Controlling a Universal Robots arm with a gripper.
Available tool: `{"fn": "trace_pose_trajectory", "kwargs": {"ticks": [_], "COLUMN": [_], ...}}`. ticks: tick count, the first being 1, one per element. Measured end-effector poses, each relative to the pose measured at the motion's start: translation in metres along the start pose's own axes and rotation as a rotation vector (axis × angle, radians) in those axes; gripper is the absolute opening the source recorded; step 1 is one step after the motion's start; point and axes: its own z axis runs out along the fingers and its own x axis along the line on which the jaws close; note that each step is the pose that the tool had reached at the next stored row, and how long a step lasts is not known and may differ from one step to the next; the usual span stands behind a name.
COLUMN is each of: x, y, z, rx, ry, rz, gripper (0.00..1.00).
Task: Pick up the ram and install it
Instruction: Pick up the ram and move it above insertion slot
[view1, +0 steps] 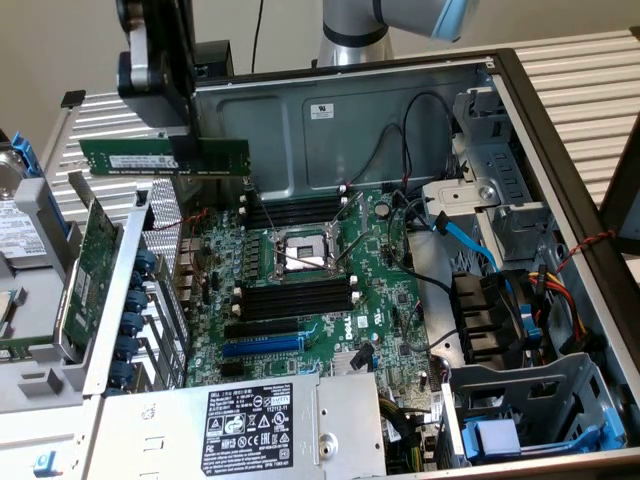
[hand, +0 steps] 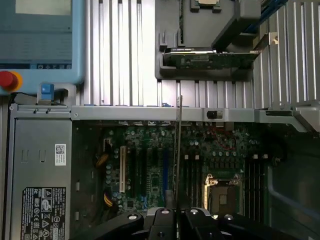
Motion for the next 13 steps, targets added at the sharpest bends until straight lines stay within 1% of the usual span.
{"fn": "trace_pose_trajectory", "kwargs": {"ticks": [2, 3, 5, 6, 8, 11, 12, 13], "x": [-0.001, -0.002, -0.004, -0.006, -0.011, -0.020, -0.023, -0.026], "y": [-0.0072, -0.0102, -0.0149, -0.0173, -0.0220, -0.0293, -0.0319, -0.0347], "z": [-0.0001, -0.0002, -0.0002, -0.0001, 0.0003, 0.0012, 0.0016, 0.0018], "rx": [0.0036, 0.0072, 0.0202, 0.0279, 0.0403, 0.0544, 0.0583, 0.0608], "ry": [0.0000, 0.0003, 0.0008, 0.0018, 0.0043, 0.0083, 0.0095, 0.0105], "rz": [0.000, 0.000, -0.001, -0.001, -0.002, -0.003, -0.003, -0.003], "gripper": [0.14, 0.14, 0.14, 0.14, 0.14, 0.14, 0.14, 0.14]}}
